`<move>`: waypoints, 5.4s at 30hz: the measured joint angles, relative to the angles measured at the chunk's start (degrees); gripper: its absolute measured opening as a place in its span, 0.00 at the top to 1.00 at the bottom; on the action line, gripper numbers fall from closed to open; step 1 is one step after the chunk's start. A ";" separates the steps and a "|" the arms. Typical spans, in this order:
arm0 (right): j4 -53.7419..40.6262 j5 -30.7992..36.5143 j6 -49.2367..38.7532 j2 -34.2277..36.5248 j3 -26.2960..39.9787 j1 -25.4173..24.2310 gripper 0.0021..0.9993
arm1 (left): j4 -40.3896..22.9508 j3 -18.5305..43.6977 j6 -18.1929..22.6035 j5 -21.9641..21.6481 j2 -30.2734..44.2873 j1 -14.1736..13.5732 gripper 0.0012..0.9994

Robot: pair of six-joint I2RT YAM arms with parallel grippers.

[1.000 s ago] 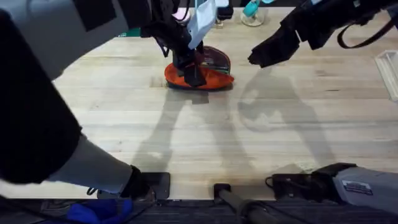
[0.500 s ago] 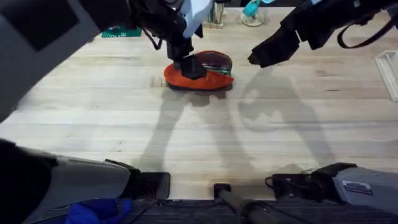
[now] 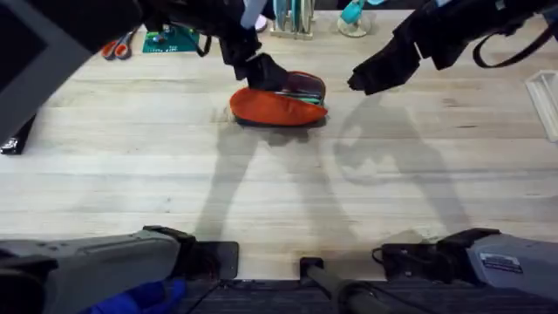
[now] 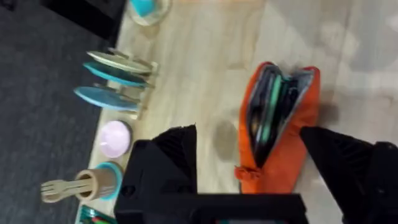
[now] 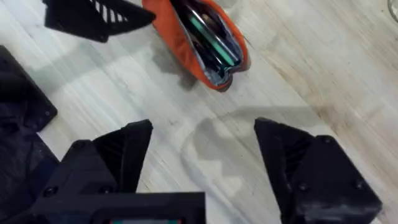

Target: Unzip the bag, pick up the pens from the table one at a time and place them inside, then zip the bag closed.

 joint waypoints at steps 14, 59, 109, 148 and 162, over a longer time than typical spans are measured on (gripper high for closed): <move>-0.01 0.01 0.00 0.01 0.00 0.00 0.00 | 3.96 0.00 -4.14 10.08 -1.49 3.69 0.01; -0.02 0.01 0.00 0.00 0.00 -0.01 0.00 | -10.14 -13.25 19.74 31.65 7.42 33.28 0.01; -0.07 -0.12 0.30 0.00 0.00 0.00 0.00 | -7.54 -13.29 28.32 35.33 16.73 33.28 0.01; 3.39 17.75 14.58 26.08 34.00 13.56 0.00 | -7.55 -13.29 28.31 35.31 16.73 33.28 0.01; 3.61 17.86 21.03 35.58 37.34 17.28 0.00 | -7.55 -13.29 28.31 35.31 16.74 33.28 0.01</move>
